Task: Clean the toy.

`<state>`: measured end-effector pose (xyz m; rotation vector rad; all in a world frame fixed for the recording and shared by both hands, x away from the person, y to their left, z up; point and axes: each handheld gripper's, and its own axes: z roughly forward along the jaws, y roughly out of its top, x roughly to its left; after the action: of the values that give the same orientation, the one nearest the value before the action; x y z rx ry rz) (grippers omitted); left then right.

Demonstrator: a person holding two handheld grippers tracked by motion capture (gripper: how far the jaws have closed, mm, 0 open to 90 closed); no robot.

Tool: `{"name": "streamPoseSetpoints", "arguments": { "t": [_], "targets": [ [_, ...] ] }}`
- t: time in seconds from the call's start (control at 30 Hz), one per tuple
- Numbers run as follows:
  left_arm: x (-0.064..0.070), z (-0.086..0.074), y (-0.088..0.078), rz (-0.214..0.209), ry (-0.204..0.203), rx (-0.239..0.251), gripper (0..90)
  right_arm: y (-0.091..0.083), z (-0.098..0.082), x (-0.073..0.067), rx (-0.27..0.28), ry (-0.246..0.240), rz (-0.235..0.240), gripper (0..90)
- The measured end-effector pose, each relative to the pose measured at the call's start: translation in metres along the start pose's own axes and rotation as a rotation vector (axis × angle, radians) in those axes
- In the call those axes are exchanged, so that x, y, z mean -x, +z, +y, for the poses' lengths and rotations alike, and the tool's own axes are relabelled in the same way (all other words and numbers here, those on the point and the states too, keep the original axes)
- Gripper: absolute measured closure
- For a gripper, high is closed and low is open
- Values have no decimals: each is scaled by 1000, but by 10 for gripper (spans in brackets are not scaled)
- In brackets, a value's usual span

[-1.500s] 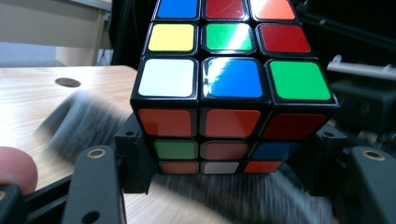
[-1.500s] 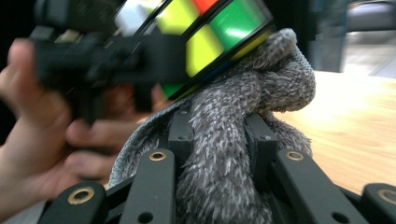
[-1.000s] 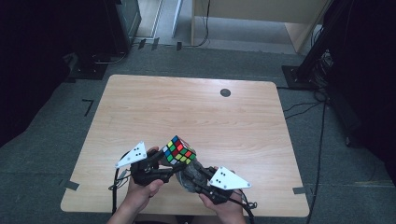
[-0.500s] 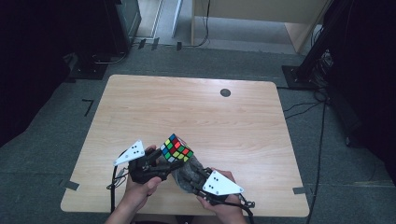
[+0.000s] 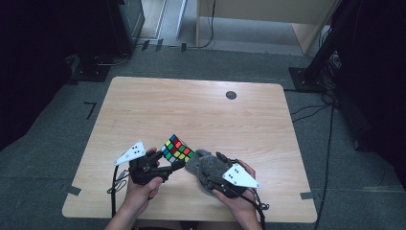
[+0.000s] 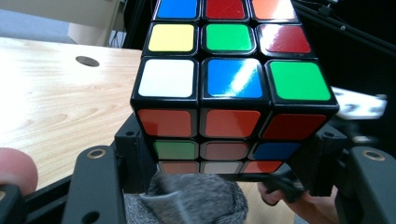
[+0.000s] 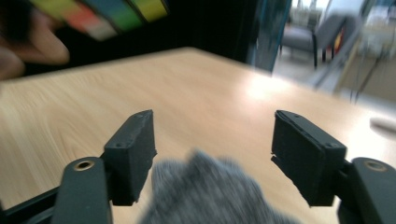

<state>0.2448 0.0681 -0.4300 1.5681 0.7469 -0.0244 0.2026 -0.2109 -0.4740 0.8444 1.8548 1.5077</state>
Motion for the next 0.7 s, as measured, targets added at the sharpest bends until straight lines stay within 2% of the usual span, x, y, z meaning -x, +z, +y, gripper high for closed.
{"name": "streamPoseSetpoints", "arguments": {
  "t": [0.13,0.27,0.53,0.7],
  "targets": [
    [5,-2,6,-8,1,-21,346,-1,9,-19,69,-61,29,253],
    [8,-4,11,-12,2,-38,346,1,12,-30,89,-94,55,254],
    [10,-8,17,-14,-8,-73,346,3,14,-37,110,-130,30,243],
    [12,-9,21,-23,-17,-93,346,3,12,-38,118,-157,11,276]
  ]
}}
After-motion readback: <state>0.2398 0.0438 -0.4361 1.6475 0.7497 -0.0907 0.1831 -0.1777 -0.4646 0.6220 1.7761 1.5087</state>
